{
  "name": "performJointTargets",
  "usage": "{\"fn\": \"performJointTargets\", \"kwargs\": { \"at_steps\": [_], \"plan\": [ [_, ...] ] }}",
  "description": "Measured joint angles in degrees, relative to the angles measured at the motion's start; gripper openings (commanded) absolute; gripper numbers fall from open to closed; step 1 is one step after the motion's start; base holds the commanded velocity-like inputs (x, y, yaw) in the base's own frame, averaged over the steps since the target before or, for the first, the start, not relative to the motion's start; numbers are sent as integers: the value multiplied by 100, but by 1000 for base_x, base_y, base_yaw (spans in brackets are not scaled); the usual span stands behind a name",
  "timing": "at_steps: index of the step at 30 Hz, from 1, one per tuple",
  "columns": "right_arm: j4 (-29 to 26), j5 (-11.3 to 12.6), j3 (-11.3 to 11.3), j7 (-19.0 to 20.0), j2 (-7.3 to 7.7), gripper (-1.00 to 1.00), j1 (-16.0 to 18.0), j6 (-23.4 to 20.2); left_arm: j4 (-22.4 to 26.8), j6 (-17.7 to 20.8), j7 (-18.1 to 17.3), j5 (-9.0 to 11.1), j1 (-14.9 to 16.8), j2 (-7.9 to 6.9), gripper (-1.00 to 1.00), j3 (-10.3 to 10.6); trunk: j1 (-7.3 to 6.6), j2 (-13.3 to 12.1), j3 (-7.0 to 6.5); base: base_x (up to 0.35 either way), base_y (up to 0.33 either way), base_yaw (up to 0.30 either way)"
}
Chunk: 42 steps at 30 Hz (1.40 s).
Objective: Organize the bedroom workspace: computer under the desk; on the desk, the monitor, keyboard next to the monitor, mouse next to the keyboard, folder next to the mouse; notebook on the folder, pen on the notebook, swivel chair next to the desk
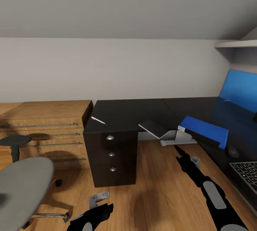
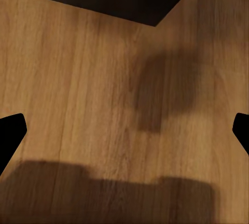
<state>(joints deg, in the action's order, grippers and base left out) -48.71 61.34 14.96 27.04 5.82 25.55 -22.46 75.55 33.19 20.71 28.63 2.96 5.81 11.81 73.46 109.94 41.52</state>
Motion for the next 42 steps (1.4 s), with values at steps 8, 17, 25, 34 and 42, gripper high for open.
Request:
{"fn": "performJointTargets", "kwargs": {
  "at_steps": [8,17,25,34,42],
  "plan": [
    [14,-6,-15,-182,4,100,4,-30,-4,2,8,10,-1,0,100,-1,-176,-321,-144,0,0,0],
    [19,-1,-28,-397,-167,100,14,13,-4,1,2,-5,0,1,100,12,-242,-443,-198,0,0,0],
    [13,15,-9,-738,-463,100,25,51,-10,0,1,9,0,0,100,8,-243,-442,-198,148,39,0],
    [12,16,-9,-749,-473,100,25,52,-8,-3,4,6,0,0,100,7,-245,-442,-198,161,61,0],
    [11,17,-8,-751,-478,100,25,51,-12,-8,17,4,0,0,100,8,-244,-442,-198,171,36,0]
  ]
}}
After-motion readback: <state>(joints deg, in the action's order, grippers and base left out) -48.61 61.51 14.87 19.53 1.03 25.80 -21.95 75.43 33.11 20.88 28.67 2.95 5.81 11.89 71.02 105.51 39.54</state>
